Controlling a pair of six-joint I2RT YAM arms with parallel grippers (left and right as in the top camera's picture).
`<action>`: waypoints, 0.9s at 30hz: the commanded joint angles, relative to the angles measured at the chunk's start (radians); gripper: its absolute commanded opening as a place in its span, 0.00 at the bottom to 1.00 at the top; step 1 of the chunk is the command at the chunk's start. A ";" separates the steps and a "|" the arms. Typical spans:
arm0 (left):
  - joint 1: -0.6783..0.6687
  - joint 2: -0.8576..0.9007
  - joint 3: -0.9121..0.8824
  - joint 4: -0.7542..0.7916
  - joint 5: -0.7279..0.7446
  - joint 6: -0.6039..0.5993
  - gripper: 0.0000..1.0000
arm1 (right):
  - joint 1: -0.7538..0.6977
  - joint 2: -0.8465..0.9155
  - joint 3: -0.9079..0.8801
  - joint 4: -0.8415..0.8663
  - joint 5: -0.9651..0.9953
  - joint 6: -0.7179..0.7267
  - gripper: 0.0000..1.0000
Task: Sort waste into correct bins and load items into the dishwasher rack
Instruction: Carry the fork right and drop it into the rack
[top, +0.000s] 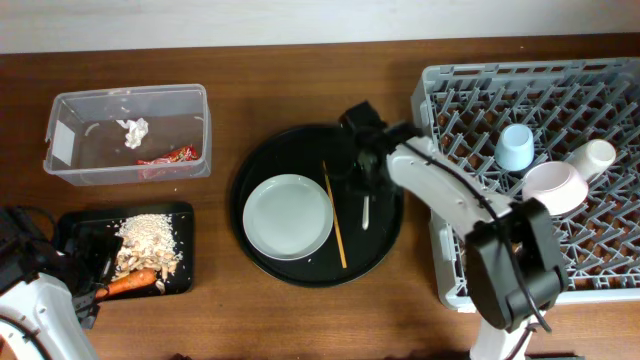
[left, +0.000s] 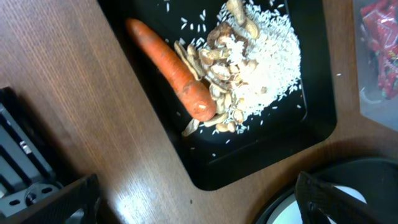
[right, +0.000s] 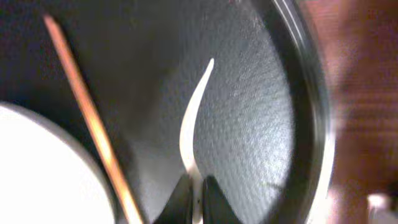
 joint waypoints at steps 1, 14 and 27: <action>0.003 -0.001 0.007 0.000 -0.001 0.013 0.99 | -0.097 -0.051 0.235 -0.142 0.012 -0.113 0.04; 0.003 -0.001 0.007 0.000 -0.001 0.013 0.99 | -0.466 0.071 0.501 -0.270 -0.120 -0.619 0.08; 0.003 -0.001 0.007 0.000 -0.001 0.013 0.99 | -0.106 0.057 0.499 -0.365 -0.252 -0.396 0.57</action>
